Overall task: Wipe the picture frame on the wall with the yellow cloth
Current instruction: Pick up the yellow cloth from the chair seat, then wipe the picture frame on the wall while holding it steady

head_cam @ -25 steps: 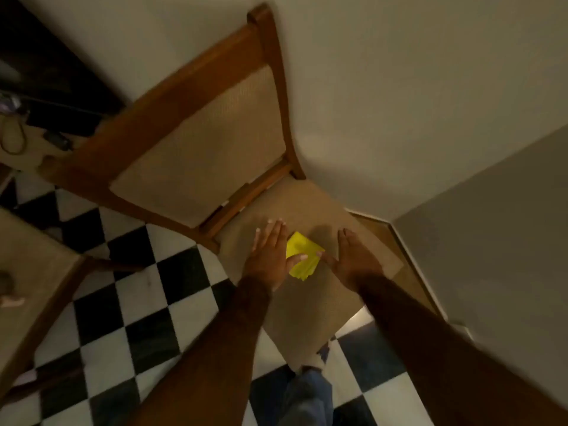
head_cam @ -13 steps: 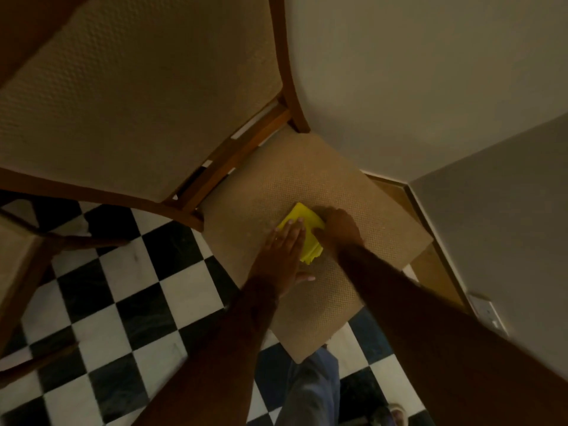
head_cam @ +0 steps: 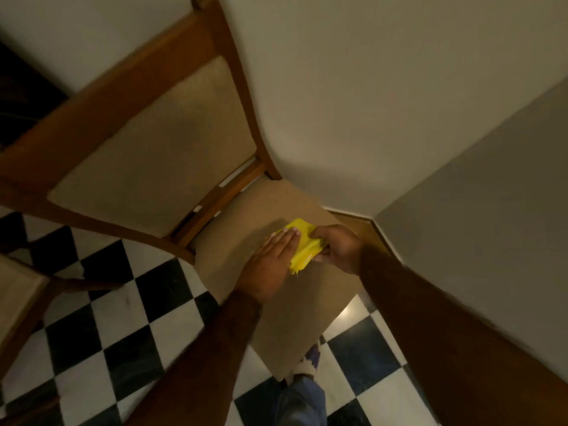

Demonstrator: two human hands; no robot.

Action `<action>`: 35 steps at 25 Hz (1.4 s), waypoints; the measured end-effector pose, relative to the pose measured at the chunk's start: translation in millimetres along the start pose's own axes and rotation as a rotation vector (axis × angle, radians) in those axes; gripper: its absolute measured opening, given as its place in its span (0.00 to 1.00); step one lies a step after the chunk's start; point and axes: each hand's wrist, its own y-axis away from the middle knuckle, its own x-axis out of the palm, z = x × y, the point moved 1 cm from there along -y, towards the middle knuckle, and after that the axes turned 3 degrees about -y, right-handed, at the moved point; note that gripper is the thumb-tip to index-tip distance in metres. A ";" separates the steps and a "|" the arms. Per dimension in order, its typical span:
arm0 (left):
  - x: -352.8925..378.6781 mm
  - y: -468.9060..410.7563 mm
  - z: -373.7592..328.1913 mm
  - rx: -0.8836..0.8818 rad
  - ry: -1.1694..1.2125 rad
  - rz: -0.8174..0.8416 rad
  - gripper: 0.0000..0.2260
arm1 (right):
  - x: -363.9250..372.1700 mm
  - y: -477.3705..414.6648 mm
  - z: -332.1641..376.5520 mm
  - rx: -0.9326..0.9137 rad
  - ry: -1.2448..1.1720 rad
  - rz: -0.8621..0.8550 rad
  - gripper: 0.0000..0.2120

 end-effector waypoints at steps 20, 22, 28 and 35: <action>-637.6 -140.9 -408.5 0.786 0.154 -1.152 0.22 | -217.5 783.5 274.9 -1.102 0.230 -0.396 0.07; -723.0 -123.1 -455.2 0.858 0.132 -1.339 0.21 | -217.1 885.1 276.0 -1.246 0.258 -0.467 0.05; -919.4 -59.9 -552.8 0.859 0.069 -1.679 0.22 | -190.4 1111.7 241.0 -1.655 0.202 -0.533 0.07; -1013.7 -57.8 -627.0 0.902 0.039 -1.804 0.23 | -213.2 1201.0 209.4 -1.825 0.203 -0.606 0.33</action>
